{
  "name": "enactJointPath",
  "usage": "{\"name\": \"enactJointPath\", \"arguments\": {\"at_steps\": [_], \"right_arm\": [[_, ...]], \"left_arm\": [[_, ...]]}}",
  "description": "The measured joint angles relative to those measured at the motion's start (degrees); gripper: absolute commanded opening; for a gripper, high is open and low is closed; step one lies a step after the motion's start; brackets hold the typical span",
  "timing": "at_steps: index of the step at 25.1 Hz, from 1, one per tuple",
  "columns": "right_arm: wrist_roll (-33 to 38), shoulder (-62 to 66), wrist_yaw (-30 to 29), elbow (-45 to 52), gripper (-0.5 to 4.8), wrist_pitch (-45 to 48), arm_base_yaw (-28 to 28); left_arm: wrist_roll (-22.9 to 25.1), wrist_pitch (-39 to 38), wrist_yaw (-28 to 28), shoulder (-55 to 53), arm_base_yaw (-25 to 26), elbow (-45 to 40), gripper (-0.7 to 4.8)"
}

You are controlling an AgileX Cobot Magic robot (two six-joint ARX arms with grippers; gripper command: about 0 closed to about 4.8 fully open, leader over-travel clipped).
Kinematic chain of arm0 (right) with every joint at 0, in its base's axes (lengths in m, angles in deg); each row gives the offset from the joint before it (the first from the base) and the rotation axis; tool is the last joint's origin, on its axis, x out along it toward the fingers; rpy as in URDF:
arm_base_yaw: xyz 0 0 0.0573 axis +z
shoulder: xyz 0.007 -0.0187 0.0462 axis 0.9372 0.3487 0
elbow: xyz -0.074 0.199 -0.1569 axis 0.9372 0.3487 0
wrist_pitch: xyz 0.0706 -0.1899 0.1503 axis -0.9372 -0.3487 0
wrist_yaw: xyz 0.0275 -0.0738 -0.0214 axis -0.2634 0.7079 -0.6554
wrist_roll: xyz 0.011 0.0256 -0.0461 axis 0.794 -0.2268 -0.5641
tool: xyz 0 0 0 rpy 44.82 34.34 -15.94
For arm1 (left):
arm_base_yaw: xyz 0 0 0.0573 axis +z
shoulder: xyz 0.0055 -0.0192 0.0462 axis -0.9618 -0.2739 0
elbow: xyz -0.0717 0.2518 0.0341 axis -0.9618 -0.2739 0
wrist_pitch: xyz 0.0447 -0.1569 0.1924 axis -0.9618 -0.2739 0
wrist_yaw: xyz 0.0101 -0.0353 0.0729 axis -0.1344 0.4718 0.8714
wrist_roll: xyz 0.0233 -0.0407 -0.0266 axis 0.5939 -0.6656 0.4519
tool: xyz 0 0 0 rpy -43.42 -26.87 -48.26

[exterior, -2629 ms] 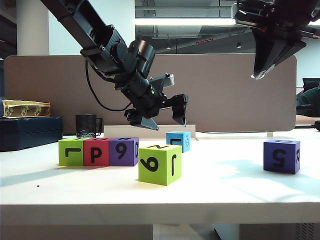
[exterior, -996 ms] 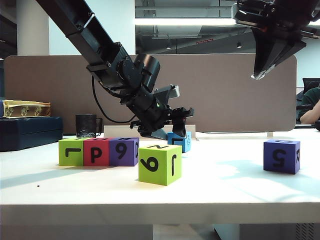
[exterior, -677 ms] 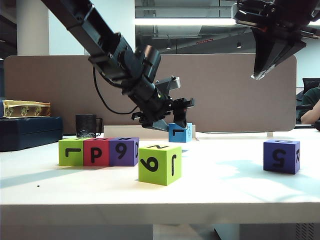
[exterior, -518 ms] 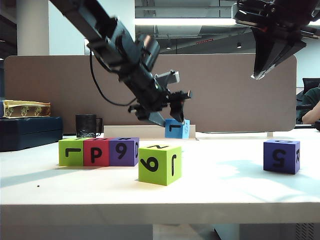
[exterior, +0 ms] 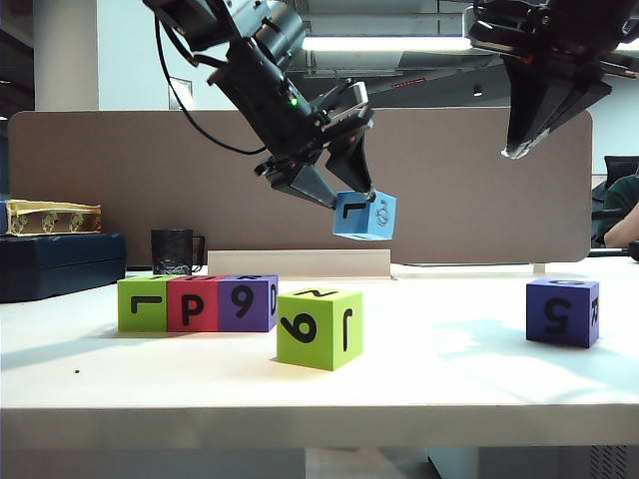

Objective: Select the appropriate blocks from the scattered letter blocks on the table and arrange them in a row to spell out "TURING".

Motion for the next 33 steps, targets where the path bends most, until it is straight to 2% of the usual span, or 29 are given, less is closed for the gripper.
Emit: {"name": "enactJointPath", "arguments": {"at_steps": [1,3,7,8,10,15,22,25,29,33], "right_arm": [[0.0,0.0,0.0,0.0,-0.01,0.0,0.0],[0.0,0.0,0.0,0.0,-0.01,-0.22,0.0],[0.0,0.0,0.0,0.0,-0.01,-1.09,0.0],[0.0,0.0,0.0,0.0,-0.01,-1.09,0.0],[0.0,0.0,0.0,0.0,-0.01,-1.09,0.0],[0.0,0.0,0.0,0.0,-0.01,-1.11,0.0],[0.0,0.0,0.0,0.0,-0.01,-1.51,0.0],[0.0,0.0,0.0,0.0,-0.01,-1.51,0.0],[0.0,0.0,0.0,0.0,-0.01,-1.51,0.0],[0.0,0.0,0.0,0.0,-0.01,-1.51,0.0]], "left_arm": [[1.68,-1.75,-1.01,0.26,0.0,0.0,2.77],[7.04,-9.88,-2.89,0.68,0.0,0.0,2.77],[13.79,-16.79,-3.45,0.66,0.04,0.0,2.77],[15.45,-18.01,-4.59,0.66,0.04,0.0,2.77],[21.86,-21.05,-10.19,0.68,0.04,0.0,2.77],[26.14,-20.81,-11.72,0.63,0.02,0.0,2.77],[35.04,-18.82,-11.76,-1.97,0.15,-0.04,2.77],[36.11,-18.34,-11.78,-2.99,0.15,-0.09,2.77],[39.8,-17.73,-11.87,-5.14,0.2,-0.09,2.77],[40.02,-16.66,-11.87,-6.12,0.33,-0.07,2.77]]}}
